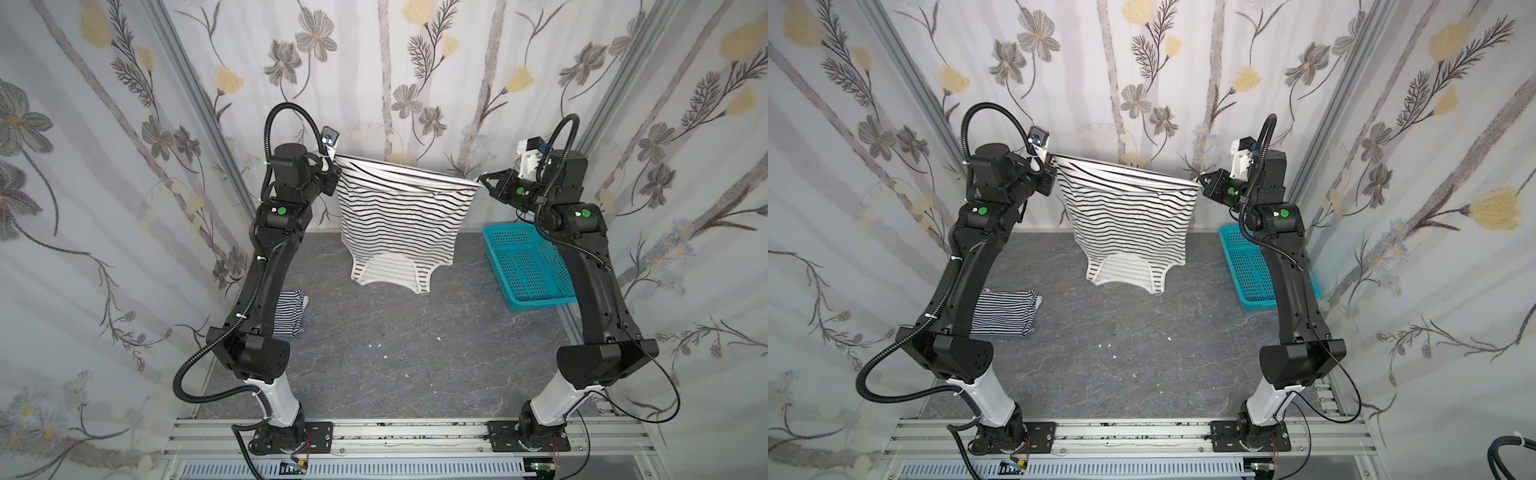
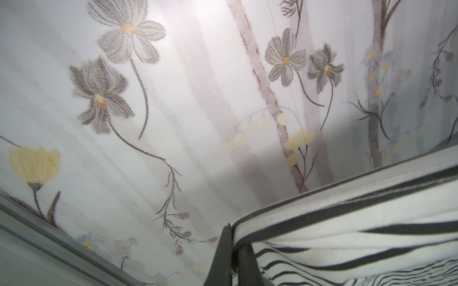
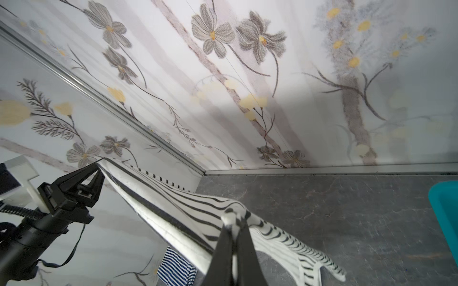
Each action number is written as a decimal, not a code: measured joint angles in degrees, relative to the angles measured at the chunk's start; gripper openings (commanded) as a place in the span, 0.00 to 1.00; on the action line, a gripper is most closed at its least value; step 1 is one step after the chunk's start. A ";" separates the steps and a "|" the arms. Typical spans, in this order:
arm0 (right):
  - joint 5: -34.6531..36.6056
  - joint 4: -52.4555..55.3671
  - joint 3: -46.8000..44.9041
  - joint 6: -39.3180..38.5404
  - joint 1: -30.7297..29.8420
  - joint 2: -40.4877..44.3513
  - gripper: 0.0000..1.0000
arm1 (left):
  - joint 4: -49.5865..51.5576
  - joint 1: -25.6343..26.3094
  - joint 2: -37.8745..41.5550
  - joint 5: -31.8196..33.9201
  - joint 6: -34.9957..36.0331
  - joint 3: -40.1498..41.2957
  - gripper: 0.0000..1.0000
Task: Fold and stack tank tops
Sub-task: Smooth out the tank top at the center of the table.
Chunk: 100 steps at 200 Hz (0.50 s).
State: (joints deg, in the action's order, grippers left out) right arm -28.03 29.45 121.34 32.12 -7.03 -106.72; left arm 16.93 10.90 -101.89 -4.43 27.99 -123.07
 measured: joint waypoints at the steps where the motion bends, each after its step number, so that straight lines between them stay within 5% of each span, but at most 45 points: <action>1: -0.31 -0.15 0.11 0.00 0.04 -0.02 0.00 | -0.02 -0.09 -0.07 -0.04 -0.07 -0.22 0.00; 27: -4.17 -4.13 1.46 1.64 1.09 -0.44 0.00 | -1.86 -1.60 0.52 -1.62 -1.44 -0.52 0.00; 51: -5.31 -6.25 -1.88 1.97 1.42 -1.84 0.00 | -3.87 -2.64 2.91 -3.65 -2.19 7.28 0.00; 100: -6.05 -11.50 -36.89 2.99 1.29 3.15 0.00 | -4.26 -3.17 8.68 -7.61 -2.21 35.45 0.00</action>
State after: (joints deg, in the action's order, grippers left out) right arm -34.09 17.96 84.44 35.11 -5.74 -103.57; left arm 12.67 7.73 -93.21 -12.03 25.78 -87.61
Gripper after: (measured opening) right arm 0.049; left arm 0.050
